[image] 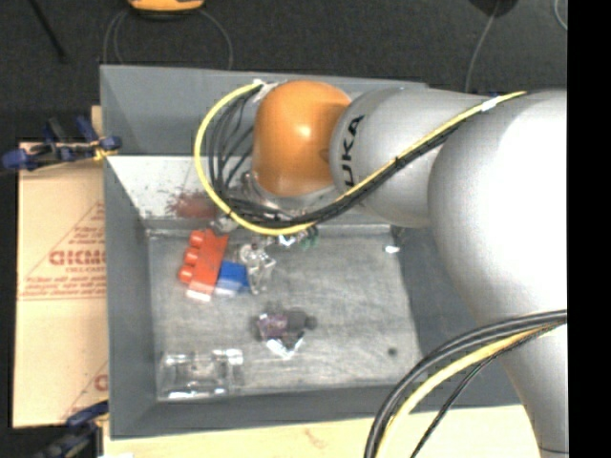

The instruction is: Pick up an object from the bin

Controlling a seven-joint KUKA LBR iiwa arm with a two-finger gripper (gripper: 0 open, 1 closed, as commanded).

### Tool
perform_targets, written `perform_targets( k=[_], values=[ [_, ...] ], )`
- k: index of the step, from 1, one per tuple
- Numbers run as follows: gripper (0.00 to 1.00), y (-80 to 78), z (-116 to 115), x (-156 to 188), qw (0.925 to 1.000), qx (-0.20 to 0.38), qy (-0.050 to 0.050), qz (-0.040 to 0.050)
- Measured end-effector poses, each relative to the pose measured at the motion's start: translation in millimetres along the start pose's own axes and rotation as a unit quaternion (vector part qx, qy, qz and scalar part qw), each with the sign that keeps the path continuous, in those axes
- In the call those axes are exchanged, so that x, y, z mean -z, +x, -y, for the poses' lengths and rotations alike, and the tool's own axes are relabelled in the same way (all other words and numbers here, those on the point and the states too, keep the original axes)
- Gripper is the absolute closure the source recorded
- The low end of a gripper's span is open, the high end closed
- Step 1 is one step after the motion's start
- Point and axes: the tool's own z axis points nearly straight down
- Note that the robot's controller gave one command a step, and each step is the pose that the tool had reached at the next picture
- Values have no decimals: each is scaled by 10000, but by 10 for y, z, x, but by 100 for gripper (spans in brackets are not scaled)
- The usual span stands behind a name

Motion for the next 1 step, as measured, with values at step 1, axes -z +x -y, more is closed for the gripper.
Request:
perform_targets(
  k=[1],
  values=[
    [100,32,24,-44,10000,-19,10,-45]
  ],
)
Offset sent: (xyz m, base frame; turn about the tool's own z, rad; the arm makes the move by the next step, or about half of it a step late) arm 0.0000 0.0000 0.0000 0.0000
